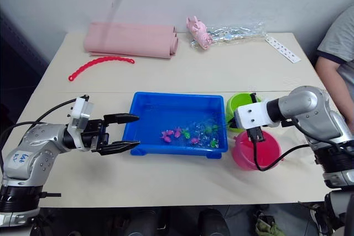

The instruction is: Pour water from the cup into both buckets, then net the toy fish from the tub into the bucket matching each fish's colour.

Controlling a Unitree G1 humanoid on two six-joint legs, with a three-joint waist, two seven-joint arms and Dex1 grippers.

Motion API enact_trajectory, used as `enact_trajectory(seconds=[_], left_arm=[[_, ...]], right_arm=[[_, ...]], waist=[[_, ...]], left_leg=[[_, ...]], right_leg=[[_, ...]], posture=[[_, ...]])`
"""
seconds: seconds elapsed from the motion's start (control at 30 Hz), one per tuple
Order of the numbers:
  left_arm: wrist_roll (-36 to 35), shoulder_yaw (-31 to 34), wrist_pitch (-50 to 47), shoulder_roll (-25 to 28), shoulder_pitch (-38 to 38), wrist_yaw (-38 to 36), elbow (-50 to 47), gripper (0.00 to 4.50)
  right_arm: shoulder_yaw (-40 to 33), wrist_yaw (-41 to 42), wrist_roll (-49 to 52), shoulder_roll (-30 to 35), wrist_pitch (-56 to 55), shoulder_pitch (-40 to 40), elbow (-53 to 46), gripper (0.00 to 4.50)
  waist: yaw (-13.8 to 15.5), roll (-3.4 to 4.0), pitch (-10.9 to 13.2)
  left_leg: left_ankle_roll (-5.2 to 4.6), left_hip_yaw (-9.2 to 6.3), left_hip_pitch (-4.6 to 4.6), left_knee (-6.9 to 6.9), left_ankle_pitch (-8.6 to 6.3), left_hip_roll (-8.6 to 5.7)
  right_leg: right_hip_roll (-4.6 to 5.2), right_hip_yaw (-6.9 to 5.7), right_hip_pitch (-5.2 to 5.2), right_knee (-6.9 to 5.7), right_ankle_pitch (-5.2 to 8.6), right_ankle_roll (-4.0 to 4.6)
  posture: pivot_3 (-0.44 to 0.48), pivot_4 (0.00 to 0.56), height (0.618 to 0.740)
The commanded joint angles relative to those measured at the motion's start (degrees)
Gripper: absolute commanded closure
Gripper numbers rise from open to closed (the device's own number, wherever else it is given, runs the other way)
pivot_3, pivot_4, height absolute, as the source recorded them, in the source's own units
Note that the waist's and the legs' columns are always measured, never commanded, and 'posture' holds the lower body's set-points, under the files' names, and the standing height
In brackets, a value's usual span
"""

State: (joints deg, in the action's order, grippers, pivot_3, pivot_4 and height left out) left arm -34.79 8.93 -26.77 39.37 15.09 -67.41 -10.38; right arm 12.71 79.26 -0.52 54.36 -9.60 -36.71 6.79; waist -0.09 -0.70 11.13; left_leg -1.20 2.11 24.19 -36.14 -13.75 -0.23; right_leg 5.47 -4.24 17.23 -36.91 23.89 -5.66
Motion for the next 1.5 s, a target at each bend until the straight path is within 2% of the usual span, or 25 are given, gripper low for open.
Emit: enact_trajectory(seconds=[0.03, 0.67, 0.9, 1.27, 1.5], left_arm=[[-1.1, 0.1, 0.6, 0.4, -0.2, -0.6, -0.8, 0.06], [-0.4, 0.1, 0.7, 1.3, -0.3, -1.7, -0.4, 0.06], [-0.5, 0.2, 0.7, 2.0, -0.6, -2.0, -0.2, 0.06], [-0.5, 0.2, 0.7, 2.0, -0.9, -1.9, -0.2, 0.06], [-0.3, 0.1, 0.9, 2.2, -0.8, -2.0, 0.1, 0.06]], right_arm=[[-0.7, -0.1, 1.3, -0.5, 1.5, 0.9, -1.9, 4.5], [-0.8, -1.2, 5.5, -2.5, 20.4, 3.9, -6.5, 4.5], [0.1, -4.2, -1.0, -0.8, 13.8, 1.4, -3.5, 4.5], [-1.4, -6.8, 0.7, -3.6, 14.3, 1.3, -4.5, 4.5], [-0.5, -14.6, -5.7, -5.0, 2.1, -2.4, 1.5, 4.5]], waist=[[0.0, 0.0, 0.0], [0.0, 0.0, 0.0], [0.0, 0.0, 0.0], [0.0, 0.01, 0.0], [-0.1, 0.01, 0.0]], left_leg=[[0.0, 0.0, 0.0, 0.0, 0.0, 0.0], [0.0, -0.01, 0.0, -0.01, 0.0, 0.0], [0.01, 0.0, -0.02, 0.0, 0.0, 0.0], [0.01, 0.0, -0.01, 0.0, 0.01, 0.0], [0.02, 0.04, 0.0, -0.01, 0.01, -0.01]], right_leg=[[0.0, 0.0, 0.0, 0.0, 0.0, 0.0], [0.0, 0.0, 0.0, 0.0, 0.0, 0.0], [0.0, 0.01, 0.0, 0.0, 0.0, 0.0], [0.0, 0.01, 0.01, -0.02, 0.0, 0.0], [0.01, 0.05, 0.08, -0.02, 0.0, 0.0]], posture=[[0.0, 0.15, 0.74], [0.0, 0.15, 0.74], [0.0, 0.15, 0.74], [0.0, 0.15, 0.74], [0.0, 0.15, 0.74]])
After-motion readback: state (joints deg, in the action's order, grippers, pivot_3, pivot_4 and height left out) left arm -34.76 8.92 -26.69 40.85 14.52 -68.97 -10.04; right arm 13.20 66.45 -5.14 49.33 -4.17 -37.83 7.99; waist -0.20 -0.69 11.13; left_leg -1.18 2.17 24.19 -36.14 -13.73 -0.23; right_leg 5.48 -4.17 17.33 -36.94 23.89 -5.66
